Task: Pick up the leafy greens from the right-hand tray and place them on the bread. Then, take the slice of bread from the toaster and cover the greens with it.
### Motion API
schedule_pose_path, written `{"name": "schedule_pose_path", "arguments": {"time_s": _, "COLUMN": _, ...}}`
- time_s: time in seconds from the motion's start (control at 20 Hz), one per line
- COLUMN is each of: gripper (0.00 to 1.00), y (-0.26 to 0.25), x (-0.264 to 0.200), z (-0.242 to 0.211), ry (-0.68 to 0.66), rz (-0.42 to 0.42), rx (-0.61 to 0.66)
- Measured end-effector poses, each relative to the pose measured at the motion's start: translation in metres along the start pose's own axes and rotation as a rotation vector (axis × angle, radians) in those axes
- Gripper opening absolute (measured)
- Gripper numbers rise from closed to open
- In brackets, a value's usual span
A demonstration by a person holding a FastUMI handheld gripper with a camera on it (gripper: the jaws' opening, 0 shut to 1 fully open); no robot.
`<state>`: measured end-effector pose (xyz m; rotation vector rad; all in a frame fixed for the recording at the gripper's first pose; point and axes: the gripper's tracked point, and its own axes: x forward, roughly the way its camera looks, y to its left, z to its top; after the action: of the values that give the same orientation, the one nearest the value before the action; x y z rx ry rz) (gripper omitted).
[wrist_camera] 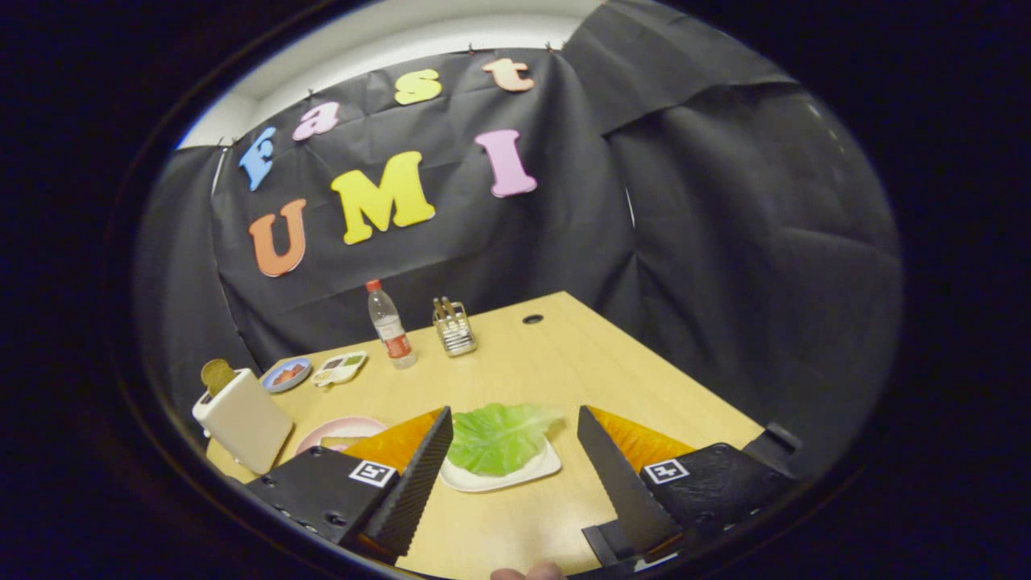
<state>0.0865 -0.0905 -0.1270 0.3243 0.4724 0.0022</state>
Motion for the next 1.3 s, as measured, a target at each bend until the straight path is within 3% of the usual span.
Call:
{"name": "schedule_pose_path", "arguments": {"time_s": 0.6, "gripper": 0.96, "y": -0.023, "x": 0.103, "z": -0.037, "ry": 0.226, "rz": -0.023, "rx": 0.295}}
{"name": "schedule_pose_path", "arguments": {"time_s": 1.0, "gripper": 0.91, "y": -0.030, "x": 0.141, "z": -0.038, "ry": 0.270, "rz": -0.002, "rx": 0.533}}
{"name": "schedule_pose_path", "arguments": {"time_s": 1.3, "gripper": 0.51, "y": -0.031, "x": 0.145, "z": -0.049, "ry": 0.306, "rz": 0.011, "rx": 0.613}}
